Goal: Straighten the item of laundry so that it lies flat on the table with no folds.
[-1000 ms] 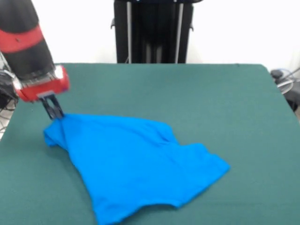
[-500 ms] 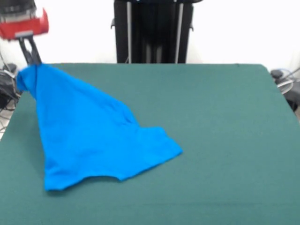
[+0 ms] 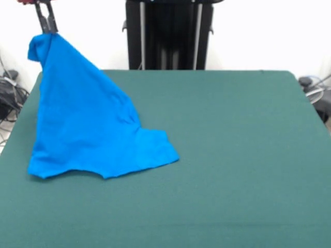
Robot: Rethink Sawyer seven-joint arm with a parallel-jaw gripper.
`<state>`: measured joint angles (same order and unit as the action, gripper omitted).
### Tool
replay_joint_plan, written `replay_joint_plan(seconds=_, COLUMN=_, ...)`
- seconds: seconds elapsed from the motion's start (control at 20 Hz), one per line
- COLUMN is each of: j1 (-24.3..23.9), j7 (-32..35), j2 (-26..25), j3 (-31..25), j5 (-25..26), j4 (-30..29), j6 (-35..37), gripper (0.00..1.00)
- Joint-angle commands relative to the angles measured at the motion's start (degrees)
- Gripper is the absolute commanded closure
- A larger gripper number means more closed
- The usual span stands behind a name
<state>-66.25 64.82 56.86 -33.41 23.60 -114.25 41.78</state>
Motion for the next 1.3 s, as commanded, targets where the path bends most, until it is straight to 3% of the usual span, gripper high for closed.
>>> replay_joint_plan(seconds=0.05, j1=0.7, j7=2.7, j2=-0.8, j3=-2.1, j5=-0.9, j4=-9.5, j6=-5.4, gripper=1.00)
replay_joint_plan(seconds=0.25, j1=0.8, j7=2.4, j2=-0.8, j3=-2.1, j5=-0.8, j4=-9.6, j6=-5.5, gripper=1.00)
replay_joint_plan(seconds=0.3, j1=0.8, j7=2.4, j2=-0.9, j3=-2.1, j5=-0.8, j4=-9.6, j6=-5.5, gripper=0.00)
replay_joint_plan(seconds=0.7, j1=1.0, j7=2.7, j2=-0.2, j3=-1.9, j5=-0.8, j4=-10.2, j6=-5.7, gripper=0.00)
replay_joint_plan(seconds=0.9, j1=-2.0, j7=-1.7, j2=10.9, j3=-5.2, j5=-8.9, j4=-14.4, j6=-1.3, gripper=0.00)
replay_joint_plan(seconds=1.1, j1=-3.0, j7=-6.5, j2=18.7, j3=-5.4, j5=-15.4, j4=-15.6, j6=3.2, gripper=0.00)
replay_joint_plan(seconds=1.3, j1=-2.0, j7=-6.5, j2=19.1, j3=-5.4, j5=-16.7, j4=-15.4, j6=3.4, gripper=0.00)
